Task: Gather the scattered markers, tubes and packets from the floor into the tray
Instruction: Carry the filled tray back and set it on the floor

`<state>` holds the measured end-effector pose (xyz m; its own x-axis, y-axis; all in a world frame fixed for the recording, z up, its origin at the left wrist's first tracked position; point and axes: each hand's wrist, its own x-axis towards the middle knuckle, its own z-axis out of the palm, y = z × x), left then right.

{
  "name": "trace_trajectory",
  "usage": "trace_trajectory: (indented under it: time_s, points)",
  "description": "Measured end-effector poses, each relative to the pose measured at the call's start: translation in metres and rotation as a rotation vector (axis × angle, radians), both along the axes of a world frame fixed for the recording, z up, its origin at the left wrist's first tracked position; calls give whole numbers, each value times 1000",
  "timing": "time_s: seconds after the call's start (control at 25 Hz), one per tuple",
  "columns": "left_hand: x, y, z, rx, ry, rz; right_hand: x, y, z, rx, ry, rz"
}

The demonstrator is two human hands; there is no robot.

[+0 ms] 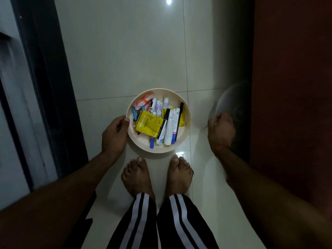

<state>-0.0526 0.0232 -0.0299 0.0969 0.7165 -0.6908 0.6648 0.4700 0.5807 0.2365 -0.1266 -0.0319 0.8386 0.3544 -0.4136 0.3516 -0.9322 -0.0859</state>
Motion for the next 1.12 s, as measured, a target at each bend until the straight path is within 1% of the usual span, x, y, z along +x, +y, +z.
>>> trace_trajectory:
  time_s: [0.08, 0.12, 0.2, 0.28, 0.32, 0.36, 0.4, 0.44, 0.48, 0.52, 0.56, 0.64, 0.68, 0.8, 1.0, 1.12]
  points:
    - [3, -3, 8, 150, 91, 33, -15, 19, 42, 231, -41, 26]
    - [4, -3, 12, 236, 120, 96, -22, 29, 67, 327, -84, 62]
    - [6, -1, 21, 347, 108, 234, -31, 48, 122, 532, -112, 85]
    - [13, 5, 28, 351, 40, 325, -30, 62, 164, 747, -42, 108]
    - [18, 8, 32, 333, -2, 351, -27, 65, 172, 813, 25, 104]
    - [24, 10, 34, 306, -48, 384, -25, 65, 167, 845, 113, 55]
    - [29, 11, 33, 270, -78, 429, -25, 66, 154, 851, 232, -39]
    - [31, 11, 33, 219, -91, 473, -29, 64, 135, 812, 344, -140]
    - [31, 8, 32, 170, -77, 488, -36, 58, 111, 729, 413, -203]
    - [29, 4, 28, 127, -51, 467, -42, 51, 88, 623, 420, -224]
    - [23, -1, 23, 109, 9, 386, -48, 44, 67, 522, 388, -217]
    - [14, -11, 16, 178, 184, 166, -55, 36, 39, 363, 254, -150]
    - [13, -13, 14, 219, 235, 115, -56, 36, 32, 309, 190, -117]
    - [18, -10, 18, 213, 225, 115, -56, 39, 23, 218, 106, -55]
    - [14, -10, 24, 314, 266, -91, -60, 39, 24, 207, 162, 54]
    - [15, -11, 24, 321, 307, -140, -58, 32, 21, 180, 130, 143]
